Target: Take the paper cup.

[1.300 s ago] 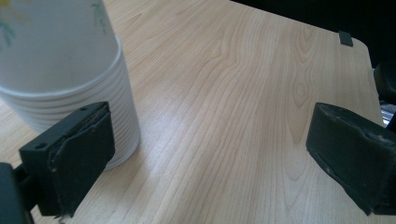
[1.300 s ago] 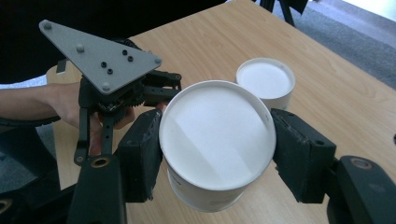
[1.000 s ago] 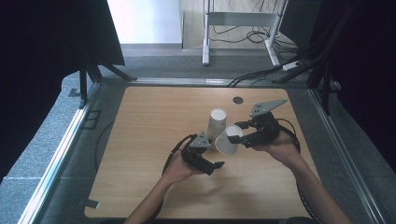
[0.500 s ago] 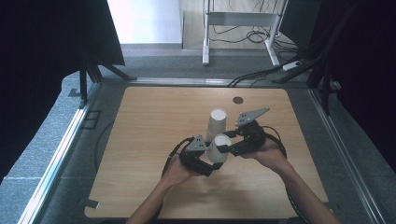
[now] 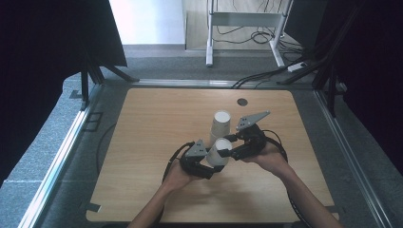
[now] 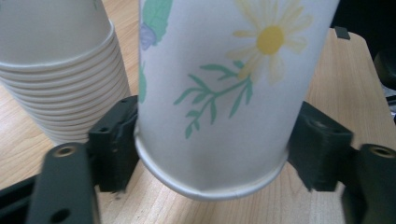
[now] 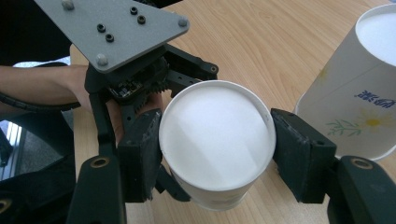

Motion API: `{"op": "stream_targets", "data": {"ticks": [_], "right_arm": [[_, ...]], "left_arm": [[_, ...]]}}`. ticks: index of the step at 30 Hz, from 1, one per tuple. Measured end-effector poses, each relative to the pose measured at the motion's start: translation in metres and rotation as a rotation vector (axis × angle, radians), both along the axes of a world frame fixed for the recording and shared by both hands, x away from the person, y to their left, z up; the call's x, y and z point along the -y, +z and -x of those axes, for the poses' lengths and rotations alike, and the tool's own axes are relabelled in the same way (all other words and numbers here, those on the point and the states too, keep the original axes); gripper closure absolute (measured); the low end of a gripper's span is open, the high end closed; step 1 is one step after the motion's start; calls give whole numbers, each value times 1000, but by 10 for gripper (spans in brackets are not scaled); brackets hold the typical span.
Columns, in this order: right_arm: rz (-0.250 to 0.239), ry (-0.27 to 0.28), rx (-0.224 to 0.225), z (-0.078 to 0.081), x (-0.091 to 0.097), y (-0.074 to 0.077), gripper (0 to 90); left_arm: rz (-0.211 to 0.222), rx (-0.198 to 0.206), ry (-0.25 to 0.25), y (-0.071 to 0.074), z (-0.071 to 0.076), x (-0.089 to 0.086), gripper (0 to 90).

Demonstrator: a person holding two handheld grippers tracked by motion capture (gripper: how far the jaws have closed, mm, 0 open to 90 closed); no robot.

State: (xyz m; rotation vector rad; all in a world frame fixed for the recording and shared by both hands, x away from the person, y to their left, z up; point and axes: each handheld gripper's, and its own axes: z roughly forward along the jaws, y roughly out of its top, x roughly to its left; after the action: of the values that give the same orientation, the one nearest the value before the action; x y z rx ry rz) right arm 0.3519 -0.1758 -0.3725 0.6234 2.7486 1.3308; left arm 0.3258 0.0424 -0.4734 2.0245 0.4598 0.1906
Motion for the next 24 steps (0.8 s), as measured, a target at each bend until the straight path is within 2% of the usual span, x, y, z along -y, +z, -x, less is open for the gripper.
{"op": "stream_targets", "data": {"ticks": [7,10,15,19,24], "right_arm": [[28,18,20,0,-5,-2,350],[34,23,19,1,-6,-1,287],[68,29,40,2,-5,2,230],[103,51,60,2,-3,2,220],[162,86,59,5,-3,-6,199]], "left_arm": [[-48,5,4,1,0,-3,369],[-68,5,8,3,-1,-5,376],[-118,-2,3,5,-1,-9,376],[-167,-16,-10,7,-1,-10,376],[-239,-24,-42,10,-1,-8,375]]}}
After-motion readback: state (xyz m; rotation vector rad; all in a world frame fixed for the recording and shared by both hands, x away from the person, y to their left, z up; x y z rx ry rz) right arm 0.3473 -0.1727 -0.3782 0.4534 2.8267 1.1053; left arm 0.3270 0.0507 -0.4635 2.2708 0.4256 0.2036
